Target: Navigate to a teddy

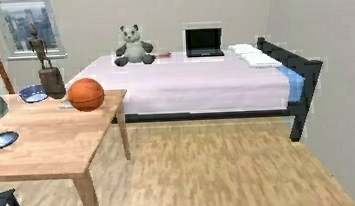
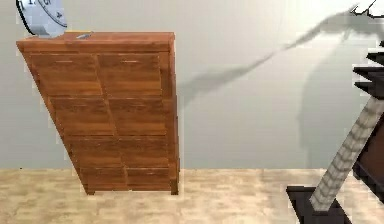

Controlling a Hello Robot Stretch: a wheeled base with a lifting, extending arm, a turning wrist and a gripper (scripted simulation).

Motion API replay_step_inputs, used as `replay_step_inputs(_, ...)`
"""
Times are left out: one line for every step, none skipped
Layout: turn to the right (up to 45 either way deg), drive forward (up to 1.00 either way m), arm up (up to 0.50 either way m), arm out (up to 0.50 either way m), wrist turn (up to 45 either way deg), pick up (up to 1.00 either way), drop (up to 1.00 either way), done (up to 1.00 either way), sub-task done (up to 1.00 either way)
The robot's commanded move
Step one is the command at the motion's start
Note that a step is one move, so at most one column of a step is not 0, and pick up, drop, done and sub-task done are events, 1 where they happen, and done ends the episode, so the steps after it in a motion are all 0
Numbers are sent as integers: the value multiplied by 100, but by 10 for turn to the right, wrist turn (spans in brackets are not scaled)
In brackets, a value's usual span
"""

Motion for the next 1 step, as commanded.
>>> replay_step_inputs(330,0,0,0,0,0,0,0,0)
